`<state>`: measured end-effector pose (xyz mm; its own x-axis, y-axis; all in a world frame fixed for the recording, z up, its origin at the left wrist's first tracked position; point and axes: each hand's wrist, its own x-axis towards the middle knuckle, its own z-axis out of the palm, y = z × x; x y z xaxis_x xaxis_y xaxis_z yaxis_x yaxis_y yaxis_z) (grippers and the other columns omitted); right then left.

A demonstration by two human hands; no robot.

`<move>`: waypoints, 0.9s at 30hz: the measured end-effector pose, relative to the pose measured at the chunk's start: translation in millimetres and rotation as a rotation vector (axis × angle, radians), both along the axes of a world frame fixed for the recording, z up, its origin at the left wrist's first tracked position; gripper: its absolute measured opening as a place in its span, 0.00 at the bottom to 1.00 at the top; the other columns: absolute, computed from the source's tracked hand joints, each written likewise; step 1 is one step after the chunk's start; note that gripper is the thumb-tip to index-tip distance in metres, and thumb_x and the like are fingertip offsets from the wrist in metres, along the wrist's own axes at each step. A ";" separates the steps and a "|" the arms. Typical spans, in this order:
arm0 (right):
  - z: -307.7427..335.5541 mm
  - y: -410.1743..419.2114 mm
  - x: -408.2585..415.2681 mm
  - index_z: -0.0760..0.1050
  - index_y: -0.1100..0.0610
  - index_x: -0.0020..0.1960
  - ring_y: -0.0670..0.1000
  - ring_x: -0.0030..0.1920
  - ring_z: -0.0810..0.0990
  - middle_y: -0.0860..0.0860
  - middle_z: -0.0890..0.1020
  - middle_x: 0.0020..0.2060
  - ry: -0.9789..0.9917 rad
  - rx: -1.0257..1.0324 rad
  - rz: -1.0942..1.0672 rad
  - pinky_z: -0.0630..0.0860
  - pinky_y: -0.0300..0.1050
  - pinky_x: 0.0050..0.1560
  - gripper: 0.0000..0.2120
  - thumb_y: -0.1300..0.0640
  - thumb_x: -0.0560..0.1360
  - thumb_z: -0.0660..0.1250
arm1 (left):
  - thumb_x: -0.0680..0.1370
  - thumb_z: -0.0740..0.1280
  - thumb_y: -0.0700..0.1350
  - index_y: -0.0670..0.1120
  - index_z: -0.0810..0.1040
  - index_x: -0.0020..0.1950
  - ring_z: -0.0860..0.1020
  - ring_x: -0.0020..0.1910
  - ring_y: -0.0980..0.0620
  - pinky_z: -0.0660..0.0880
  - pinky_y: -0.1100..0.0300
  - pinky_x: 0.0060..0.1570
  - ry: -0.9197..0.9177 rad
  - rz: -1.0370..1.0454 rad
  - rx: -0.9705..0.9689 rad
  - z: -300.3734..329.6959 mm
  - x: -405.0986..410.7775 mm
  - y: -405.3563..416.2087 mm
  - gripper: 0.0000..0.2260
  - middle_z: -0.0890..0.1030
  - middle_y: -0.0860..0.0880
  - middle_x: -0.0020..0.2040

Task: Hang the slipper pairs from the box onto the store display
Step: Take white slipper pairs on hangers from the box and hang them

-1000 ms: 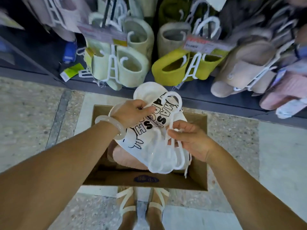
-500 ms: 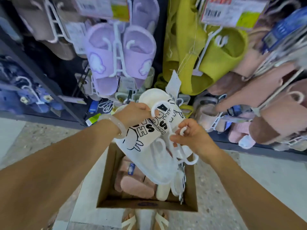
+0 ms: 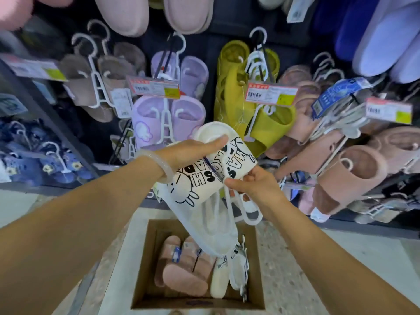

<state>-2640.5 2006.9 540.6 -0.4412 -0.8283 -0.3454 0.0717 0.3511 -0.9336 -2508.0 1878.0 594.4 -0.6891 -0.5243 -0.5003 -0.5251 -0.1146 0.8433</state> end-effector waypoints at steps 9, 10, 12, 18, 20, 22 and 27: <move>43.4 -3.7 -3.2 0.77 0.57 0.54 0.54 0.48 0.79 0.55 0.82 0.48 -0.367 0.033 -0.057 0.76 0.52 0.58 0.17 0.46 0.74 0.63 | 0.79 0.53 0.61 0.46 0.77 0.60 0.72 0.49 0.49 0.63 0.64 0.47 -0.231 -0.078 -0.524 23.3 -5.8 -5.8 0.24 0.75 0.47 0.53; 47.8 -4.4 -5.4 0.77 0.55 0.52 0.54 0.49 0.78 0.54 0.82 0.49 -0.396 0.034 -0.085 0.73 0.53 0.62 0.15 0.45 0.75 0.62 | 0.78 0.53 0.62 0.47 0.77 0.61 0.73 0.53 0.48 0.66 0.61 0.52 -0.232 -0.077 -0.519 26.2 -5.1 -7.5 0.25 0.76 0.47 0.55; 55.0 -5.5 -7.3 0.77 0.54 0.50 0.52 0.48 0.79 0.52 0.83 0.46 -0.446 -0.015 -0.128 0.72 0.52 0.63 0.11 0.48 0.77 0.61 | 0.78 0.53 0.63 0.48 0.77 0.62 0.74 0.59 0.46 0.68 0.55 0.62 -0.202 -0.058 -0.486 31.9 -5.0 -11.6 0.25 0.77 0.47 0.60; 72.2 -4.6 -8.9 0.77 0.55 0.46 0.48 0.36 0.82 0.49 0.84 0.32 -0.476 -0.073 -0.133 0.77 0.41 0.40 0.05 0.55 0.76 0.65 | 0.78 0.53 0.61 0.56 0.81 0.41 0.75 0.52 0.48 0.69 0.56 0.52 -0.229 -0.006 -0.533 50.0 -9.1 -22.4 0.19 0.79 0.48 0.54; 76.4 -2.2 -10.4 0.77 0.56 0.46 0.47 0.32 0.83 0.50 0.85 0.32 -0.518 -0.065 -0.129 0.79 0.40 0.34 0.04 0.56 0.75 0.65 | 0.78 0.54 0.60 0.54 0.81 0.42 0.75 0.48 0.50 0.66 0.57 0.47 -0.237 0.002 -0.526 54.1 -10.9 -23.1 0.19 0.79 0.48 0.51; 78.9 0.5 -10.0 0.77 0.57 0.45 0.47 0.32 0.84 0.51 0.85 0.32 -0.545 -0.076 -0.137 0.81 0.40 0.34 0.03 0.58 0.75 0.65 | 0.78 0.54 0.58 0.52 0.82 0.46 0.74 0.49 0.50 0.65 0.57 0.46 -0.217 0.016 -0.505 57.0 -12.8 -23.2 0.19 0.79 0.47 0.52; 82.0 8.5 -17.7 0.77 0.58 0.46 0.49 0.38 0.81 0.50 0.84 0.31 -0.461 -0.029 -0.170 0.79 0.44 0.41 0.03 0.60 0.75 0.65 | 0.79 0.55 0.55 0.54 0.83 0.38 0.74 0.52 0.49 0.67 0.57 0.51 -0.146 0.139 -0.506 63.6 -12.1 -27.2 0.20 0.78 0.47 0.54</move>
